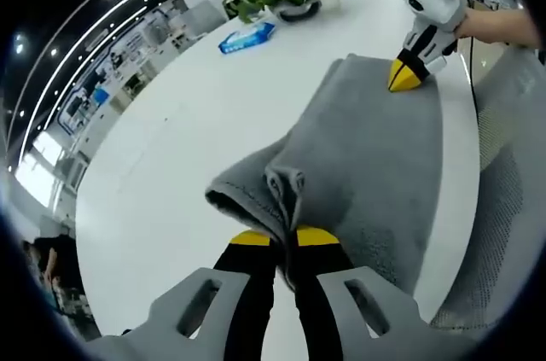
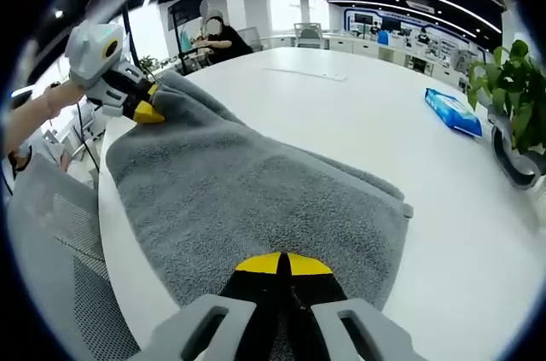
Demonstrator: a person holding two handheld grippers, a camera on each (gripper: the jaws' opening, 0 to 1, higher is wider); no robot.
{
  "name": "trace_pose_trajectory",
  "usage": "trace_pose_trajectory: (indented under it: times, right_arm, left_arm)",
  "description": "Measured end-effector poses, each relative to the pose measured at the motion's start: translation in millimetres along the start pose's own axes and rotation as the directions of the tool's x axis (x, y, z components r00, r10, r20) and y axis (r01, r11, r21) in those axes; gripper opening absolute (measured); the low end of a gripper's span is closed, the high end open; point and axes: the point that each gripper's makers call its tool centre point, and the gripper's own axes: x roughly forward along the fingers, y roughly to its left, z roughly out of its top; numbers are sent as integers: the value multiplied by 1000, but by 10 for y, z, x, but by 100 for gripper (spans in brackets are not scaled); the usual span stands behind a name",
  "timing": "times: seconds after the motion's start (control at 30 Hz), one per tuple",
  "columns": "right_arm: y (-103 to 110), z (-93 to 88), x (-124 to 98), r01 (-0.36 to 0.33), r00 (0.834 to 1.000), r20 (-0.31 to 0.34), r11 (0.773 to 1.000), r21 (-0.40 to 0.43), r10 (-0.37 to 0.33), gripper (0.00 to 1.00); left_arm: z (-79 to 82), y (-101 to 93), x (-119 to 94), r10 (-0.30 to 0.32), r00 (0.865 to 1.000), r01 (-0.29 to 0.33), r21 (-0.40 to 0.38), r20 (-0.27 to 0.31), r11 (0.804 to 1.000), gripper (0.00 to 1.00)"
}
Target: Open the folded towel by lifting each exposed corner and separating the folded layers until the towel lies flat within the target outline without major curled edges
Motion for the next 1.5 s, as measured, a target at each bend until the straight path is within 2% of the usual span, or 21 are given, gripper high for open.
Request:
trace_pose_trajectory:
  times: [0.27, 0.6, 0.77, 0.93, 1.0, 1.1, 1.17, 1.3, 1.37, 1.47, 1.5]
  right_arm:
    - [0, 3, -1, 6, 1000, 11, 1000, -8, -6, 0]
    - [4, 7, -1, 12, 999, 39, 1000, -29, -11, 0]
    - [11, 25, 10, 11, 999, 42, 999, -48, -9, 0]
    - [13, 23, 15, 24, 999, 46, 997, -74, -21, 0]
    - [15, 28, 16, 25, 999, 48, 997, -72, -22, 0]
    - [9, 28, 16, 22, 999, 51, 998, -67, -18, 0]
    - [11, 30, 20, 19, 999, 51, 998, -65, -16, 0]
    - [16, 31, 26, 18, 999, 49, 997, -81, -14, 0]
    - [17, 30, 25, 18, 999, 50, 997, -82, -14, 0]
    - [16, 31, 25, 14, 999, 45, 997, -80, -10, 0]
    - [19, 28, 23, 15, 999, 46, 997, -78, -11, 0]
  left_arm:
    - [-24, -3, 25, -31, 1000, 30, -38, -5, 999, 5]
    - [-132, 45, 106, -30, 1000, 29, -166, -3, 986, 6]
    - [-234, 21, 196, -22, 999, 15, -158, -41, 987, 7]
    - [-349, 4, 302, -20, 998, 10, -197, -52, 980, 6]
    - [-341, 3, 315, -21, 999, 14, -160, -40, 987, 6]
    - [-342, 12, 322, -33, 998, 23, -176, -50, 984, 6]
    - [-349, 21, 333, -34, 998, 23, -217, -47, 976, 6]
    - [-365, 27, 331, -3, 1000, -1, -265, -14, 964, 6]
    - [-358, 22, 314, 52, 999, -49, -285, 2, 957, 6]
    - [-347, 12, 293, 129, 991, -116, -270, 31, 956, 6]
    - [-351, 10, 282, 160, 987, -143, -302, 32, 943, 6]
